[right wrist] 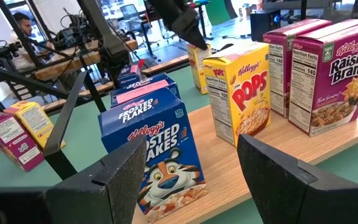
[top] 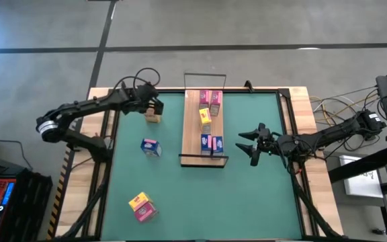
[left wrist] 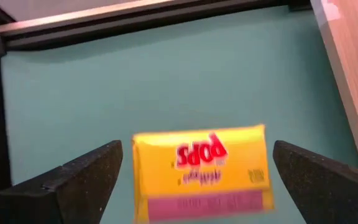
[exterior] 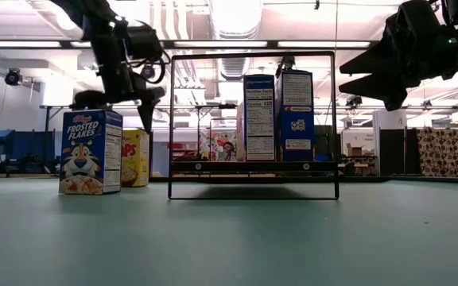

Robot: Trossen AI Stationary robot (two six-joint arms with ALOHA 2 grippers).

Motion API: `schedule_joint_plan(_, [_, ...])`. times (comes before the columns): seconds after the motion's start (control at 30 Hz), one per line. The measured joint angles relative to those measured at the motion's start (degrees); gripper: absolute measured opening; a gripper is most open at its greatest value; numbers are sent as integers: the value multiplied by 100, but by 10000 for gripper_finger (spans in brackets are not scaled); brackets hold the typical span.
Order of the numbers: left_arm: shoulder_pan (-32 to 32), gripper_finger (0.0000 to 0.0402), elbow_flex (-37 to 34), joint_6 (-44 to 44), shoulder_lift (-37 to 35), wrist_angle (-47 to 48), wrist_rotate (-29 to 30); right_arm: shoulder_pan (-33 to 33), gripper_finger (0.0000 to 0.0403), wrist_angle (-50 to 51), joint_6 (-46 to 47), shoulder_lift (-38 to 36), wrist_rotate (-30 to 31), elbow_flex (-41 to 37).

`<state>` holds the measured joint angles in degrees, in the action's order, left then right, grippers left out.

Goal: Stack cereal on shelf
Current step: Put the top yellow cereal box on the shelf

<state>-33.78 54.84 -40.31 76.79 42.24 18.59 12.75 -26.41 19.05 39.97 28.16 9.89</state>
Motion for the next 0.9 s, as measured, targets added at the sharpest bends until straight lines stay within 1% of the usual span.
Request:
schedule_joint_plan(0.13, [-148,398,-250,183,0,-432,-127,-1,240,1,0,0,1,0])
schedule_joint_plan(0.27, [-214,387,-303,124,116,-470,-290,-1,240,2,0,0,0,0])
schedule_joint_plan(0.37, [-214,363,-303,74,256,-471,-363,0,240,2,0,0,1,0])
schedule_joint_plan(0.57, [-214,293,-285,75,517,-518,-457,-2,240,2,0,0,1,0])
schedule_joint_plan(0.67, [-214,266,-283,113,534,-515,-519,-2,240,2,0,0,1,0])
schedule_joint_plan(0.77, [-201,249,-256,95,502,-471,-595,0,240,2,0,0,1,0])
schedule_joint_plan(0.9, [-184,245,-29,80,494,-244,-1008,0,240,4,0,0,0,0])
